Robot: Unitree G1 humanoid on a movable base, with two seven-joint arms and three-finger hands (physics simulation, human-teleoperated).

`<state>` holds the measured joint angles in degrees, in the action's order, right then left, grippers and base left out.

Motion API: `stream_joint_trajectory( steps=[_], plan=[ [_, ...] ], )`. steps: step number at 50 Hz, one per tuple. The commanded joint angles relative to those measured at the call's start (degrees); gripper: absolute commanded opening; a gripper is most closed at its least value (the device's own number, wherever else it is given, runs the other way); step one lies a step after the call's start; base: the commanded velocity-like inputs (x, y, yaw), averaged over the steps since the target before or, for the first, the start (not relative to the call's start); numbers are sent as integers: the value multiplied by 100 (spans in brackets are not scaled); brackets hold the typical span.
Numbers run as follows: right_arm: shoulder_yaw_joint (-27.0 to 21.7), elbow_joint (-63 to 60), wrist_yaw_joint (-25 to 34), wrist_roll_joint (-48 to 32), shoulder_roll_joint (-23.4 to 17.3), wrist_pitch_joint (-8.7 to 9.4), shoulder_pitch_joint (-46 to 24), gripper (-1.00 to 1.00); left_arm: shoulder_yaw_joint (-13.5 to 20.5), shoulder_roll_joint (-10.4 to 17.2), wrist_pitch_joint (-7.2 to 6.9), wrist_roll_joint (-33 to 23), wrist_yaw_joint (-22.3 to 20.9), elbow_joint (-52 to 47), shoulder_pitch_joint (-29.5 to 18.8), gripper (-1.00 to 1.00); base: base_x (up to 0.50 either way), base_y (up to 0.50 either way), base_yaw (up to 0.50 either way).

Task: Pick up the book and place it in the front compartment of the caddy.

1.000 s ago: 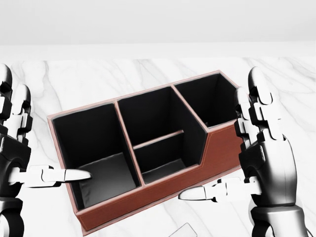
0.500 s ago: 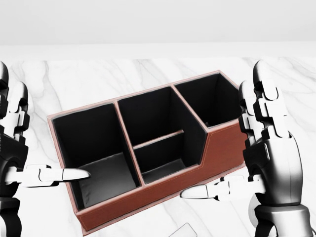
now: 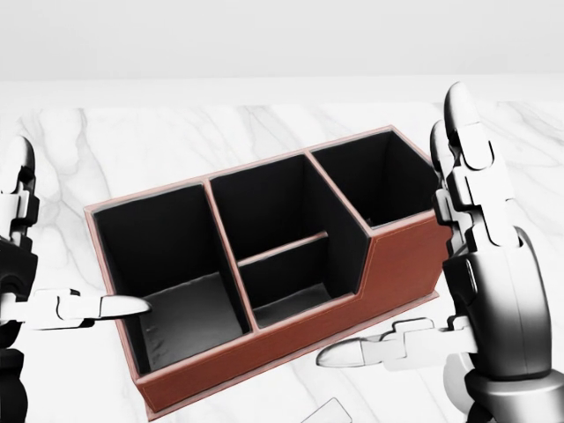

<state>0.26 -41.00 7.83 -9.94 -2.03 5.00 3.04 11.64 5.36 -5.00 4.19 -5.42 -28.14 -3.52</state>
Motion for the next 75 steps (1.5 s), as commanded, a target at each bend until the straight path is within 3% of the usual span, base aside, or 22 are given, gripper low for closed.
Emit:
stream_joint_trajectory(
  steps=[1, 42, 56, 75],
  plan=[
    [168, -573, 283, -854, -37, 0, 5, 100, 34, 21, 0, 19, -1, -3, -16, 99, 0, 0, 0],
    [827, -1524, 2008, -3622, 90, 0, 448, 100, 44, 39, 0, 20, 4, 103, -44, 99, 0, 0, 0],
    [880, -1514, 2152, -4171, 73, 0, 573, 100, 67, 59, 0, 32, 15, 116, -78, 100, 0, 0, 0],
    [1094, -1489, 2166, -4270, 120, 0, 878, 100, 44, 41, 0, 8, 9, 140, -47, 100, 0, 0, 0]
  ],
)
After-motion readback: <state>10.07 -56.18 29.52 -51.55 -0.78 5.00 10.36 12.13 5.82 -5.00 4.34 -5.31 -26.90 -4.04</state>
